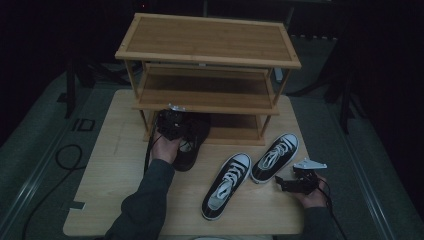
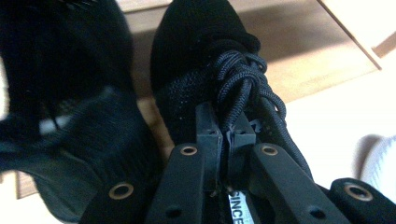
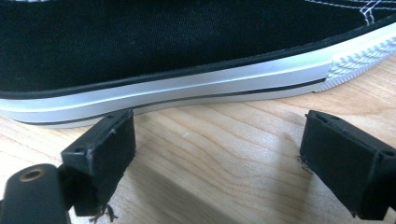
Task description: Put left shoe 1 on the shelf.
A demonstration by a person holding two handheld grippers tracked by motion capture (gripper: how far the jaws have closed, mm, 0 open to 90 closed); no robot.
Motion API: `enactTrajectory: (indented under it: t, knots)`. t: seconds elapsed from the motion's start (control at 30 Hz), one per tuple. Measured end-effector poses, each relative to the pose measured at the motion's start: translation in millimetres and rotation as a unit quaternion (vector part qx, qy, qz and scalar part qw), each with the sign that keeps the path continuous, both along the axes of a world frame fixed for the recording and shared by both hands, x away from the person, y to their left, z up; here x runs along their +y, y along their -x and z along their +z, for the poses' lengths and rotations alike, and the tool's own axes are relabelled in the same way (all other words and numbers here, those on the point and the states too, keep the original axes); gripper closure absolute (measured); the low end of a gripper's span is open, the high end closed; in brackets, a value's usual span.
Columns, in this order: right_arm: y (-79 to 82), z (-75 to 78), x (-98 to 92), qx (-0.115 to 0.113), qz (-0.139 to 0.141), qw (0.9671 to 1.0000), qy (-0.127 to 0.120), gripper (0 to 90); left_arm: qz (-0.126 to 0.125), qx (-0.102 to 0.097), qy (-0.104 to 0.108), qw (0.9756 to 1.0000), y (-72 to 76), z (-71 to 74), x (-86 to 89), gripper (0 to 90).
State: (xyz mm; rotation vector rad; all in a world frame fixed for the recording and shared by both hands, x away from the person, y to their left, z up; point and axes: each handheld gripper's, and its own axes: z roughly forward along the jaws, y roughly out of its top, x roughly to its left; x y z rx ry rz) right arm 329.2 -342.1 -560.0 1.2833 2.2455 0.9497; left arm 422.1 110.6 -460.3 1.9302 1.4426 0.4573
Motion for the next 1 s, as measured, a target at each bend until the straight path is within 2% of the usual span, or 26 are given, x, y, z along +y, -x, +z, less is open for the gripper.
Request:
enactTrajectory:
  t: [0.1,0.23,0.33,0.43,0.5,0.67,1.0]
  knots:
    - [0.0,0.0,0.0,0.0,0.0,1.0,0.0,10.3,0.022,-0.002,0.005,0.9997,-4.3,-3.3,4.2,87.3]
    - [0.0,0.0,0.0,0.0,0.0,1.0,0.0,10.3,0.041,-0.01,0.001,0.9991,-6.9,-8.5,3.1,87.3]
    - [0.0,0.0,0.0,0.0,0.0,1.0,0.0,10.3,0.045,-0.014,0.004,0.9989,-7.2,-12.1,2.7,86.3]
    - [0.0,0.0,0.0,0.0,0.0,1.0,0.0,10.3,0.047,-0.018,0.005,0.9987,-5.7,-10.1,5.6,79.0]
    - [0.0,0.0,0.1,0.0,0.0,1.0,0.0,10.3,0.04,-0.02,0.0,0.999,-3.5,-7.8,8.2,70.2]
    - [0.1,0.0,0.1,0.0,0.001,1.0,0.0,10.3,0.025,-0.028,-0.004,0.9993,7.2,1.2,12.5,60.2]
    - [0.0,0.0,0.0,0.0,0.001,1.0,0.0,10.3,-0.005,-0.053,0.005,0.9986,40.8,19.3,17.9,57.1]
